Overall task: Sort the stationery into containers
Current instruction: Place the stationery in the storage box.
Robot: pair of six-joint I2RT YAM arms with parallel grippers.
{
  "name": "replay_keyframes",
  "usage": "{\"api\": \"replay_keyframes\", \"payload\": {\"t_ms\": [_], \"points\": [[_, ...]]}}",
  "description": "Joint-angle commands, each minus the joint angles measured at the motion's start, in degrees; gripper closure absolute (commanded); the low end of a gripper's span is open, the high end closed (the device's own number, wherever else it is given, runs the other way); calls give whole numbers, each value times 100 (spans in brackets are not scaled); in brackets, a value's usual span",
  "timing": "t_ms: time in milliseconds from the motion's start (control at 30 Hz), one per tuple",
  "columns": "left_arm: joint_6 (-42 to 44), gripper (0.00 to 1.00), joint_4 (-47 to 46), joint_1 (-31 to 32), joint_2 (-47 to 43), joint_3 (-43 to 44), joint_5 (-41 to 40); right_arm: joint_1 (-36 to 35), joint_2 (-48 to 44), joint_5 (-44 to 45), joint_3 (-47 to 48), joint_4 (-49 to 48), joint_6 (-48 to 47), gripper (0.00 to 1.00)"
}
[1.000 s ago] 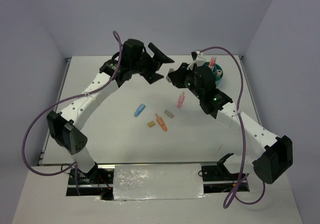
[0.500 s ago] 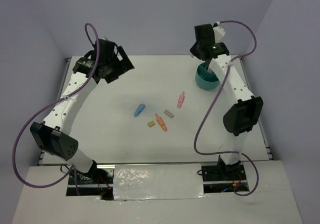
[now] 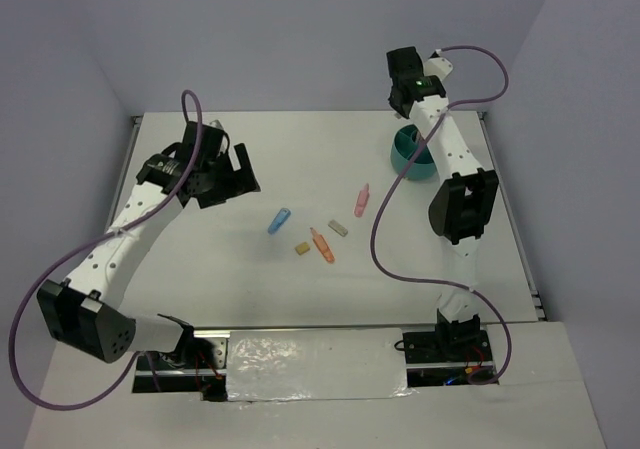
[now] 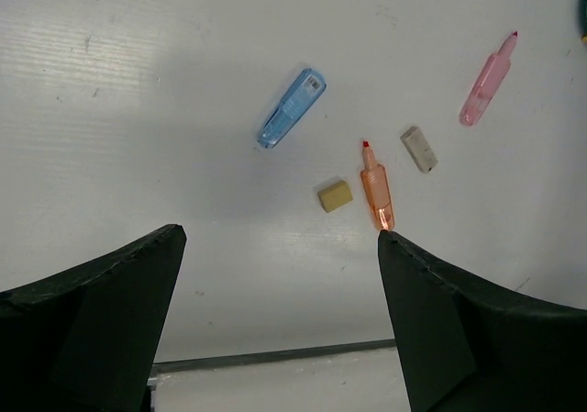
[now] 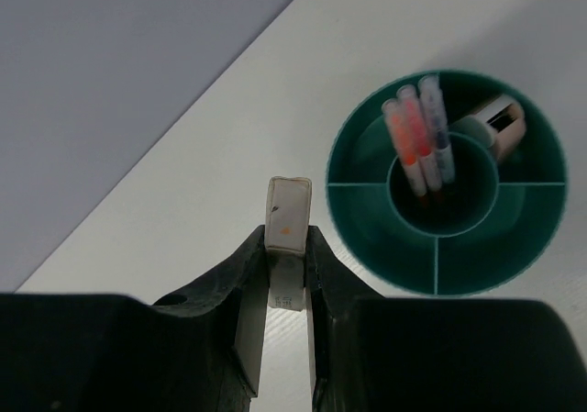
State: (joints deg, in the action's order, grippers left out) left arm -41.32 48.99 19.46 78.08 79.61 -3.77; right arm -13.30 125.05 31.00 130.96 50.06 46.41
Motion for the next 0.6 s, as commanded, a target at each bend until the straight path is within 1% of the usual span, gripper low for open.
{"api": "replay_keyframes", "payload": {"t_ms": [0, 100, 233, 367, 467, 567], "points": [[256, 1, -56, 5, -443, -183, 34, 91, 63, 669, 132, -120, 8, 100], [282, 1, -65, -4, -575, -332, 52, 100, 107, 845, -17, -453, -377, 100], [300, 1, -30, -4, -610, -385, 113, 135, 221, 1065, -26, -559, -484, 100], [335, 1, -91, 5, -672, -455, 227, 135, 282, 1110, -281, -945, -809, 100], [370, 1, -92, -4, -742, -596, 236, 179, 370, 987, -377, -1191, -993, 100], [432, 1, -22, -4, -786, -701, 219, 188, 406, 1065, -465, -1289, -1012, 100]]}}
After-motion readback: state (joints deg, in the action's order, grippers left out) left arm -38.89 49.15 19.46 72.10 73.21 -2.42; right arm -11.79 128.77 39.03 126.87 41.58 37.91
